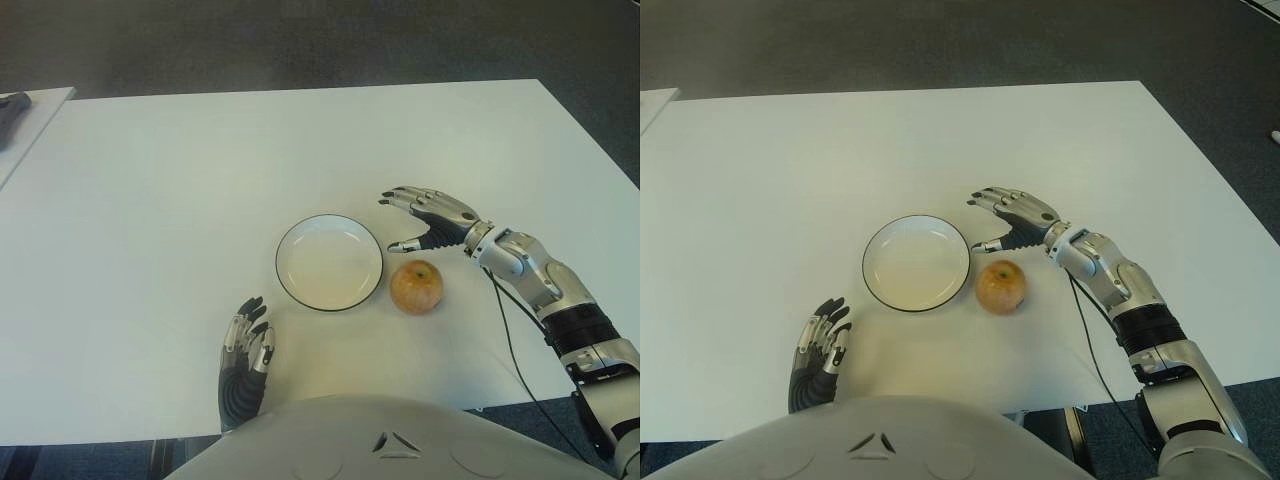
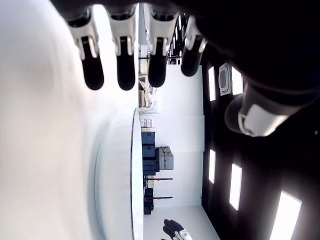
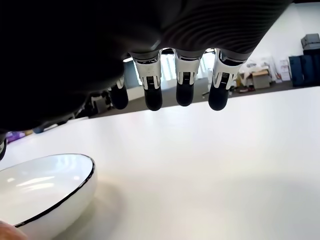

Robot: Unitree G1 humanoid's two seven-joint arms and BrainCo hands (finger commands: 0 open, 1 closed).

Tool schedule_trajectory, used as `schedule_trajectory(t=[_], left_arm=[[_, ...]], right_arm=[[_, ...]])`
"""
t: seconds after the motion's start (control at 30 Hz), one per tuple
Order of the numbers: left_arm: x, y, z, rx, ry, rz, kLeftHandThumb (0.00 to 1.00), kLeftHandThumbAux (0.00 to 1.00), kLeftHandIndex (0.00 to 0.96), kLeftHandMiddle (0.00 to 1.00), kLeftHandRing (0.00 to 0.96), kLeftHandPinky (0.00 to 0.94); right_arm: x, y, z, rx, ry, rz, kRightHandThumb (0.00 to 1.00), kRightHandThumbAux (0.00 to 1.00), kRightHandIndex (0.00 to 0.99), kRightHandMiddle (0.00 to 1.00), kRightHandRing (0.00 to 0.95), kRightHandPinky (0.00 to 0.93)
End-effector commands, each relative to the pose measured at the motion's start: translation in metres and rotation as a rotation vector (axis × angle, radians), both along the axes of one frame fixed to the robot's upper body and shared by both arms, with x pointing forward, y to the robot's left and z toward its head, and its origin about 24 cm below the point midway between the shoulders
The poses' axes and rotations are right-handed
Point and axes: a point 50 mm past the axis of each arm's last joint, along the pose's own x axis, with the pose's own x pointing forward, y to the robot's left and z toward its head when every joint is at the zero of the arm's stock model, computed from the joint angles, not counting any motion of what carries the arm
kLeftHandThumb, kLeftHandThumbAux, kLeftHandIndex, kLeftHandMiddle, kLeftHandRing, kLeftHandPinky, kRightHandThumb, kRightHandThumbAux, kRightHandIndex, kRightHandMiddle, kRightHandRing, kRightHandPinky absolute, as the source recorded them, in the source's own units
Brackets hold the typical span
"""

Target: Put the apples into the plate.

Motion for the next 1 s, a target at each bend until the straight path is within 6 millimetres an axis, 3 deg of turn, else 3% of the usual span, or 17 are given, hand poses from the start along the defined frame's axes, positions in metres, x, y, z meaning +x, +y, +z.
schedule_trajectory(t=[0.03, 1.0], left_arm=[[-0.001, 0.000, -0.001, 0.004, 0.017, -0.010, 0.165, 0.484, 0.154, 0.178, 0.197, 0.232], [0.001, 0.004, -0.004, -0.008, 0.016, -0.015, 0.164, 0.479, 0.159, 0.181, 0.203, 0.240]], right_arm=[[-0.010, 0.001, -0.006, 0.010, 0.017, 0.018, 0.172, 0.238, 0.000, 0.000, 0.000, 0.000], [-0.046, -0.008, 0.010, 0.012, -0.012, 0.012, 0.254, 0.207, 0.000, 0.000, 0.000, 0.000]])
